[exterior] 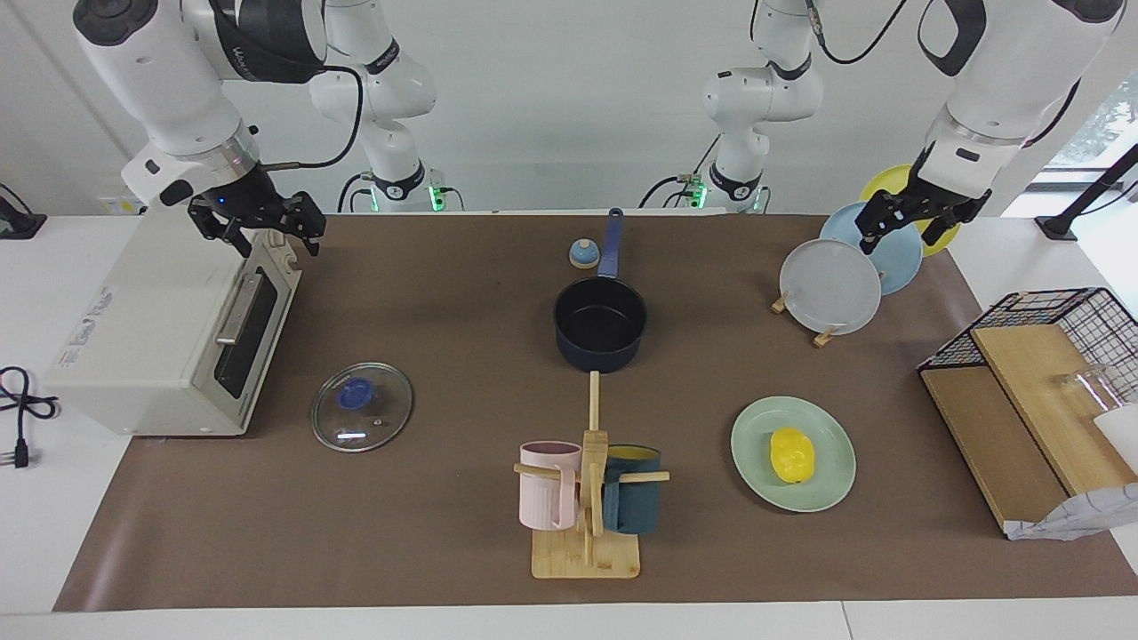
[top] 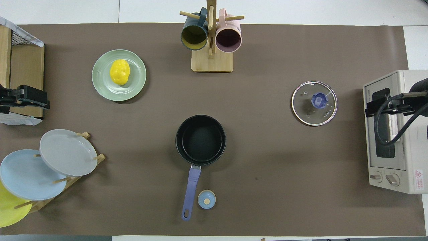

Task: Transfer potato from pot to plate

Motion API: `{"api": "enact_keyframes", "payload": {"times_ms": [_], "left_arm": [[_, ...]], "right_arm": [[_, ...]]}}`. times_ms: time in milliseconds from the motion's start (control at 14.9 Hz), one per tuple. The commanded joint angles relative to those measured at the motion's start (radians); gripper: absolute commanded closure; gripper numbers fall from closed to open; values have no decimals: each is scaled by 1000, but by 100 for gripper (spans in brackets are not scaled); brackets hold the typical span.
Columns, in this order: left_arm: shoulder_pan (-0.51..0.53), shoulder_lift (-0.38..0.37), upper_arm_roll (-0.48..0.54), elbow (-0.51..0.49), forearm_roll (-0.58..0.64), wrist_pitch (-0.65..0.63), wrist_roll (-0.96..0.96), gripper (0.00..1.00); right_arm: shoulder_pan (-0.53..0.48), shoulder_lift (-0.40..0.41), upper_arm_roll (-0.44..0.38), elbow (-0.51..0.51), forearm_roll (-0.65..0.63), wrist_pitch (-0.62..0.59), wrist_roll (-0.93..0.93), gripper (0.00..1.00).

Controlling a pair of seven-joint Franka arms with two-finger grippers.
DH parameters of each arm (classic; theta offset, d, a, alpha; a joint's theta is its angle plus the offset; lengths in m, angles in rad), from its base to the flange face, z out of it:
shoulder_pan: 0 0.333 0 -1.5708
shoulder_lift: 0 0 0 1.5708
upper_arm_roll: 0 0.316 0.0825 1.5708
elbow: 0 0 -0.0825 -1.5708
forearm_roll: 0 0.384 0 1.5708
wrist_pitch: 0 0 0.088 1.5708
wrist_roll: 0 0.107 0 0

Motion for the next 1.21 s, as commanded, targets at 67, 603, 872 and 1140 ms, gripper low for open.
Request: {"api": "enact_keyframes", "payload": {"times_ms": [67, 603, 872, 1140], "left_arm": [[-18, -46, 24, -63, -31, 115, -8, 0], [-12, 0, 7, -66, -90, 131, -38, 0], [-5, 18, 3, -33, -71, 50, -31, 0], [-5, 17, 0, -31, -70, 11, -31, 0]], "right_arm": [[-5, -7, 2, 3, 16, -15, 5, 0], [-5, -7, 2, 3, 16, -15, 5, 0], [-5, -7, 2, 3, 16, -15, 5, 0], [-5, -7, 2, 3, 16, -15, 5, 0]]}}
